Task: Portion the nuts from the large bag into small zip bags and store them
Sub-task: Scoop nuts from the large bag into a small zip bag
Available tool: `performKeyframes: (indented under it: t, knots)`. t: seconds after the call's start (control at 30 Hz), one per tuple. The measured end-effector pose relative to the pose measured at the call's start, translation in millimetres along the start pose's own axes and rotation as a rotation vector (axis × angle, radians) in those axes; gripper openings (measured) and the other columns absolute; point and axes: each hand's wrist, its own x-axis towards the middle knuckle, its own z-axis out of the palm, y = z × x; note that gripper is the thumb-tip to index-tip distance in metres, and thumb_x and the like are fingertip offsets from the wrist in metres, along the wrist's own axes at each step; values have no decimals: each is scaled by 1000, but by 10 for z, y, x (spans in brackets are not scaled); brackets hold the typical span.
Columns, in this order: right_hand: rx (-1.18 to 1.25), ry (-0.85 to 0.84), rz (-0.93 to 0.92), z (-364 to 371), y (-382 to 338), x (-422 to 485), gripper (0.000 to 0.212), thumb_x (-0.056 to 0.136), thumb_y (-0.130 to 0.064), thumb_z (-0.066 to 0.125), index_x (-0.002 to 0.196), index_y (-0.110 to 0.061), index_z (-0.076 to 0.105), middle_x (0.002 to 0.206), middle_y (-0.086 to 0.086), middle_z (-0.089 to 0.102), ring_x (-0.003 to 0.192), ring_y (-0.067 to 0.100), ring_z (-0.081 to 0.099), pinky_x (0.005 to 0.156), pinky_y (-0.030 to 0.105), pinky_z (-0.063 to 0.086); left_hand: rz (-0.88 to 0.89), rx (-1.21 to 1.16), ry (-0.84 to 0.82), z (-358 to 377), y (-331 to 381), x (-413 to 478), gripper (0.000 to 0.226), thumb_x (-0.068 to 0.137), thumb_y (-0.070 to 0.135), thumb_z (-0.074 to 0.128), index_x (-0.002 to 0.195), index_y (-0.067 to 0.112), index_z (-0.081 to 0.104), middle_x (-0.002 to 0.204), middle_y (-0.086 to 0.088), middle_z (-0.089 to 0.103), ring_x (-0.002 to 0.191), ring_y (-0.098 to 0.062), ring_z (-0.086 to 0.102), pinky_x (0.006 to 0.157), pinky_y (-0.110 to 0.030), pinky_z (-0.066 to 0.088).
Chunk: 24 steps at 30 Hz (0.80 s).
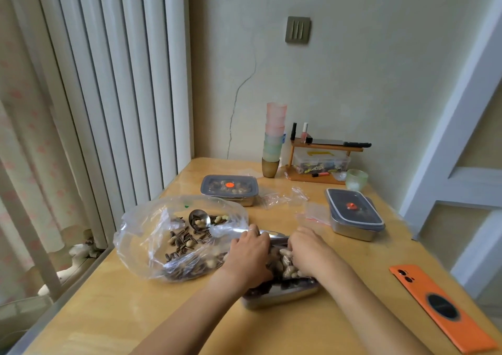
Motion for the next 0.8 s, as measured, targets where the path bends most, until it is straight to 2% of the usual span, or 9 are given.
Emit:
performKeyframes:
  t: [0.07, 0.13, 0.2, 0.3, 0.4, 0.5, 0.57, 0.67, 0.8]
  knots:
    - [-61, 66, -3, 44, -135, -61, 26, 102, -4, 58, 128, -5, 60, 132, 11, 42, 107, 31, 60, 87, 36, 48, 21, -6, 10, 17, -29, -7, 51, 85, 35, 74, 124, 15, 48, 127, -5, 39, 114, -28, 49, 97, -40, 41]
    - [-96, 163, -16, 98, -194, -89, 32, 101, -8, 59, 133, -10, 53, 137, 12, 41, 118, 32, 58, 88, 37, 49, 41, -7, 22, 57, -62, -8, 51, 84, 36, 74, 124, 17, 47, 128, -3, 38, 113, -27, 49, 92, -37, 38]
    - [-15, 154, -75, 127, -224, -92, 22, 100, -12, 56, 122, -16, 52, 130, 9, 47, 119, 32, 57, 84, 38, 45, 55, -23, 35, 98, -90, -6, 52, 84, 38, 72, 125, 18, 47, 128, -3, 37, 113, -27, 49, 89, -36, 36]
    - [56, 72, -129, 127, -221, -41, 10, 100, -18, 52, 110, -19, 51, 121, 8, 49, 109, 33, 58, 78, 34, 37, 68, -41, 56, 138, -112, 4, 53, 85, 42, 69, 128, 20, 47, 126, -2, 41, 115, -26, 49, 92, -36, 37]
    - [67, 4, -105, 38, -185, 53, 3, 97, -17, 56, 99, -19, 55, 117, 6, 56, 95, 28, 59, 78, 37, 49, 81, -27, 63, 159, -143, 13, 55, 84, 47, 70, 128, 22, 48, 125, -1, 46, 117, -25, 48, 96, -36, 38]
    - [212, 8, -80, -103, -57, 279, 17, 98, -23, 59, 91, -12, 70, 98, 9, 74, 76, 18, 74, 73, 36, 60, 109, -32, 50, 147, -206, 11, 58, 82, 54, 70, 128, 25, 48, 126, 0, 46, 116, -24, 47, 98, -37, 39]
    - [279, 115, -19, -172, 83, 528, 25, 102, -20, 54, 86, -8, 68, 99, 12, 76, 58, 10, 68, 63, 30, 58, 135, -116, 58, 117, -256, -10, 55, 84, 58, 67, 126, 26, 51, 126, 3, 46, 115, -20, 47, 100, -35, 41]
    - [237, 308, 124, -142, 330, 935, 25, 101, -10, 53, 79, -11, 65, 90, 12, 70, 69, 17, 65, 71, 39, 63, 170, -318, 133, 59, -362, -53, 39, 92, 59, 62, 116, 28, 60, 120, 10, 49, 109, -9, 51, 96, -29, 47]
    - [151, 237, 202, 97, 571, 1244, 15, 103, -24, 60, 107, -11, 67, 109, 7, 65, 88, 23, 66, 75, 36, 59, 173, -424, 310, 65, -571, -94, 15, 99, 46, 55, 100, 34, 64, 109, 22, 51, 102, 2, 52, 85, -26, 51]
